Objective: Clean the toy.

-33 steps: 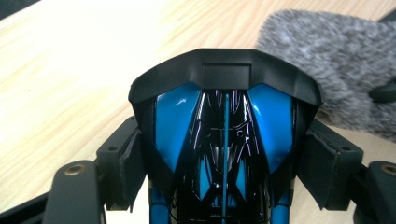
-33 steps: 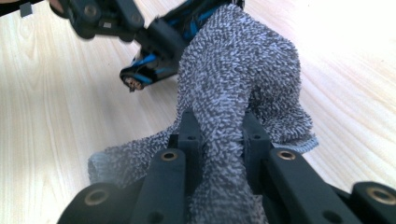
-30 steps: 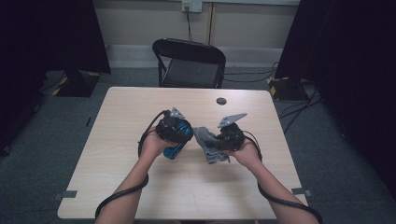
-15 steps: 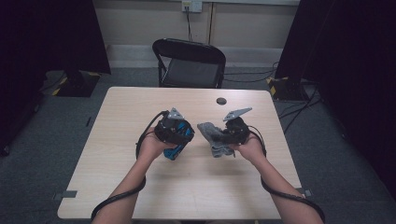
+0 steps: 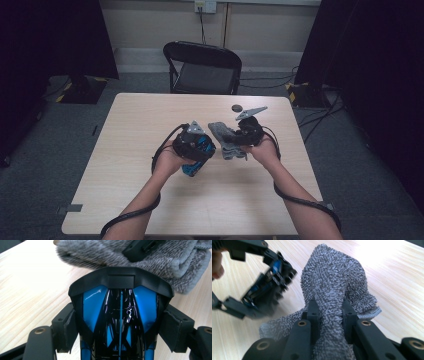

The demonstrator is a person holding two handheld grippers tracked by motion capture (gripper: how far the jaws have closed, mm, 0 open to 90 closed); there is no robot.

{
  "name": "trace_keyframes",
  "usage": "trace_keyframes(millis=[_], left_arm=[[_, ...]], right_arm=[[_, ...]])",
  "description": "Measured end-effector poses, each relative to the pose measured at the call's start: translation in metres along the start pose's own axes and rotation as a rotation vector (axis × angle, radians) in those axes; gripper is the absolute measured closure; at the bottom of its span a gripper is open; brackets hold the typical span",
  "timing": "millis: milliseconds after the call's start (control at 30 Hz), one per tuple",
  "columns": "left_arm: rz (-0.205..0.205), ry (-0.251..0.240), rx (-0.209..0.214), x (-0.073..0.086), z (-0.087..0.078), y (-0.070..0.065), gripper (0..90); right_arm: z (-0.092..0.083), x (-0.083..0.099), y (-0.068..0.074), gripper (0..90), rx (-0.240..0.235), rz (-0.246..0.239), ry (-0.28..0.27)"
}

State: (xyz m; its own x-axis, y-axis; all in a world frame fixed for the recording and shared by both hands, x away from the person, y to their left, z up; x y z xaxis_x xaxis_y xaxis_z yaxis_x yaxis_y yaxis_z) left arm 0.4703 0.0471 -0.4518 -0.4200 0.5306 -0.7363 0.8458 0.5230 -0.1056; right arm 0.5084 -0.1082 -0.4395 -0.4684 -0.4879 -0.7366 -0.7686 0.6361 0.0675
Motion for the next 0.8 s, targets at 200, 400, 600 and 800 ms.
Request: trace_keyframes(millis=[200,400,600,800], left_arm=[[-0.004,0.002,0.002,0.0,0.002,0.001,25.4],[-0.009,0.012,-0.004,0.001,-0.001,0.006,25.4],[-0.009,0.018,-0.017,0.001,-0.002,0.01,25.4],[-0.02,0.03,-0.04,0.003,0.0,0.016,25.4]], right_arm=[[0.008,0.0,0.014,74.8,-0.044,-0.022,0.005],[0.007,0.0,0.019,74.8,-0.061,-0.044,-0.001],[0.003,-0.001,0.024,74.8,-0.06,-0.066,-0.016],[-0.001,0.003,0.026,74.8,-0.061,-0.077,-0.023]])
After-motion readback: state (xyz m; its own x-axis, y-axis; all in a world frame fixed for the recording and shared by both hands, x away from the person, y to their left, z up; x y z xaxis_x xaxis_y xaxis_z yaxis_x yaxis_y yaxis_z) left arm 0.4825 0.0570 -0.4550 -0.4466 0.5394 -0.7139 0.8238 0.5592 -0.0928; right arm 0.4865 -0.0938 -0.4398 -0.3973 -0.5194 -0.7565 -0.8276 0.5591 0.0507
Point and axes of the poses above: each handheld gripper's, and its own axes: z roughly forward along the jaws, x roughly out of its underside, y roughly to its left, the point moved 6 cm from there along z, roughly forward along the jaws, and after that the axes turned 6 degrees about x, right-handed, at the moved point
